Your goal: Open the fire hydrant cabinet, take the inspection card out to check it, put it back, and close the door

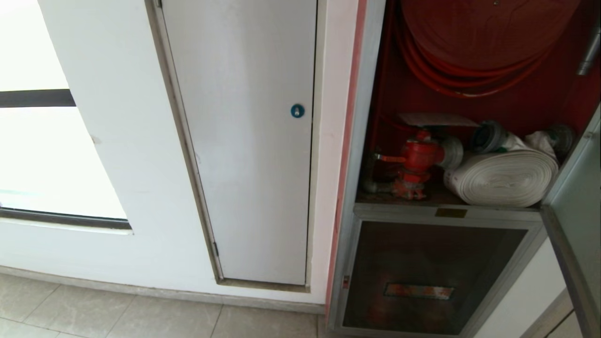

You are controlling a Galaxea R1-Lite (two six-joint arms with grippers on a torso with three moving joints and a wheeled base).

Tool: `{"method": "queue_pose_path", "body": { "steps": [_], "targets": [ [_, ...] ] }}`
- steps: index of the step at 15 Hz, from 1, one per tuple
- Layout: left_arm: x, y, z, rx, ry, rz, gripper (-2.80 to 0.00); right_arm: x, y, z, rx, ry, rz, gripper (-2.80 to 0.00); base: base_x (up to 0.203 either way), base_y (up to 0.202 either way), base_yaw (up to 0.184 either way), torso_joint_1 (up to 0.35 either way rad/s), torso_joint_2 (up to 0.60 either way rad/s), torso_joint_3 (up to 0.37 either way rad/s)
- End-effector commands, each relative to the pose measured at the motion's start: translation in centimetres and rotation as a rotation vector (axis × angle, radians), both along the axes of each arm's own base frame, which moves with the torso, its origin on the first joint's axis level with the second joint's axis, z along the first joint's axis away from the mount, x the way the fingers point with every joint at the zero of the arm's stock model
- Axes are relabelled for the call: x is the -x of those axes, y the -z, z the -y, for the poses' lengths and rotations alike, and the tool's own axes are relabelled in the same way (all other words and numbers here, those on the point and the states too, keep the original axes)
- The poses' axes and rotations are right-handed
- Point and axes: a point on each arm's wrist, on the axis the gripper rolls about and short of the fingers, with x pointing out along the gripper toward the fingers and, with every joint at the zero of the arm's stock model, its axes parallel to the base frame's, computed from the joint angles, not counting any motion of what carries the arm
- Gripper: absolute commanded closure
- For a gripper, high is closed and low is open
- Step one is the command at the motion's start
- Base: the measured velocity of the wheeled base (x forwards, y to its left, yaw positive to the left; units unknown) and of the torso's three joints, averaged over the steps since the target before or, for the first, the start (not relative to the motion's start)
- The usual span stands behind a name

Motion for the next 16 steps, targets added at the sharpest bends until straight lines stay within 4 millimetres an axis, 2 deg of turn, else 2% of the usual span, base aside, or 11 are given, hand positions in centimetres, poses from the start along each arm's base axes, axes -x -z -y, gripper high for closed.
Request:
{"method": "queue_pose_path", "body": {
  "steps": [1,16],
  "targets": [
    [-0.04,0.17,0.0,0.0,0.0,-0.005,0.0,-0.77,-0.08,-0.1,0.001,0.017,-0.028,0.0,0.0,0.0,0.0,0.0,0.0,0.0],
    [-0.04,0.17,0.0,0.0,-0.001,-0.005,0.0,-0.66,-0.45,0.33,-0.049,0.278,-0.043,0.0,0.0,0.0,0.0,0.0,0.0,0.0]
  ]
}}
